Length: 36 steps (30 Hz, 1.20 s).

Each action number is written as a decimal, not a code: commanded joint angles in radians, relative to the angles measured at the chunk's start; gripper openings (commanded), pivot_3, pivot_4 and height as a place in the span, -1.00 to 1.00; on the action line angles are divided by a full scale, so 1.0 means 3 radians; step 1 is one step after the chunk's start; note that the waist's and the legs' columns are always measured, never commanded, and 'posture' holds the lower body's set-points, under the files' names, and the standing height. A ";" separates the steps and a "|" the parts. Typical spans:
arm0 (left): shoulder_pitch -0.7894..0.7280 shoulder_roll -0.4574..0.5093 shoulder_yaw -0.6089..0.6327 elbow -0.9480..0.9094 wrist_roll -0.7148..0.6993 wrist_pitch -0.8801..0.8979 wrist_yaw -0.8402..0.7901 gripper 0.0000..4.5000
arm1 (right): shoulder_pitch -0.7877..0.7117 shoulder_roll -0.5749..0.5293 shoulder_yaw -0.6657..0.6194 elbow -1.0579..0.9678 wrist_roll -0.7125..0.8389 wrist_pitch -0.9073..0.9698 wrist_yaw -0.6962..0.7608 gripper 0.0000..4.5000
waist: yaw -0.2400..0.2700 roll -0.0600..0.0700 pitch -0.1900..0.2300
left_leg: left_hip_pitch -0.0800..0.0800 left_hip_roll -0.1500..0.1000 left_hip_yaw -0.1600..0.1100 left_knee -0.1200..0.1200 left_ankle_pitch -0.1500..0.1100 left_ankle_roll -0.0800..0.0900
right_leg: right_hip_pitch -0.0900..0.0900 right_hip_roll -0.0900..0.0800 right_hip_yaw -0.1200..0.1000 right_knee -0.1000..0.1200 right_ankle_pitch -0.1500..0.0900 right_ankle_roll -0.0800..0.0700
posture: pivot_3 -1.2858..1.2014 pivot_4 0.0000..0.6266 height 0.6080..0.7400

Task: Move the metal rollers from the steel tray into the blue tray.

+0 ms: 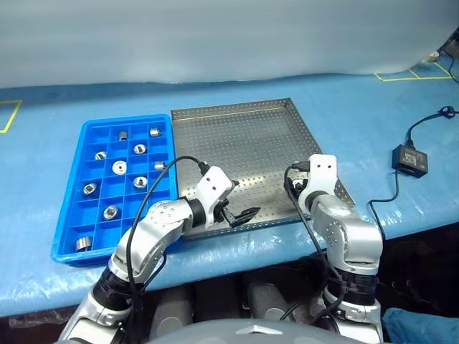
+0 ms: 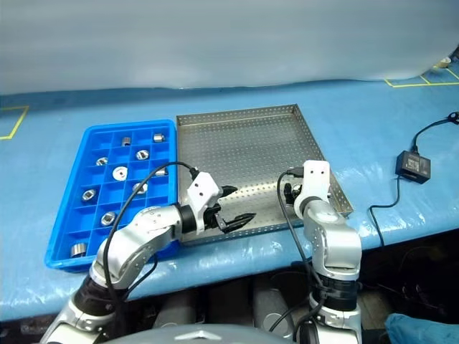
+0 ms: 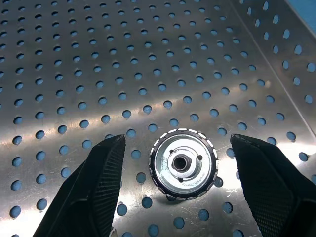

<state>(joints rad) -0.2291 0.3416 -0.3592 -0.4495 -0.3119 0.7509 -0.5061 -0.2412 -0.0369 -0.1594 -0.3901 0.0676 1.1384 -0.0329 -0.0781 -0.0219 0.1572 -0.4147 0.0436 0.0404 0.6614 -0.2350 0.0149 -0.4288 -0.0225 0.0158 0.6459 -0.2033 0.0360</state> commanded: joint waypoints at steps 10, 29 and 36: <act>0.0074 0.0084 0.0165 -0.0216 -0.0004 0.0031 0.0090 1.00 | -0.0057 0.0052 0.0047 -0.0091 0.0084 -0.0011 0.0048 -0.22 | 0.0020 0.0001 0.0000 | 0.0002 0.0001 0.0001 0.0000 0.0000 0.0000 | 0.0001 0.0000 0.0000 0.0001 0.0000 0.0000 | -0.02 -0.52 1.00; 0.0640 0.0392 0.1387 -0.1055 0.0029 0.0497 0.0728 1.00 | -0.0493 -0.0381 0.1288 -0.0549 0.0834 -0.0078 0.1268 -0.22 | 0.0146 0.0000 0.0001 | 0.0002 0.0002 -0.0004 -0.0004 0.0000 0.0000 | 0.0000 0.0001 -0.0004 -0.0001 -0.0001 -0.0001 | 0.12 -0.52 1.00; 0.0938 0.0355 0.1795 -0.1404 0.0037 0.0731 0.0974 1.00 | -0.1041 -0.0062 0.1721 0.0202 0.0763 -0.0644 0.1492 -0.22 | 0.0278 -0.0003 0.0001 | 0.0001 0.0003 -0.0007 -0.0004 0.0000 0.0000 | 0.0002 0.0001 -0.0009 -0.0002 -0.0001 -0.0001 | 0.19 -0.52 1.00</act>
<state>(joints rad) 0.0410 0.4447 0.1513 -0.8242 -0.3123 0.9570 -0.2304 -0.5295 -0.0685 0.3375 -0.3438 0.2976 0.9995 0.3956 0.0053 -0.0226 0.1575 -0.4145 0.0444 0.0384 0.6599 -0.2350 0.0147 -0.4284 -0.0222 0.0132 0.6452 -0.2034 0.0357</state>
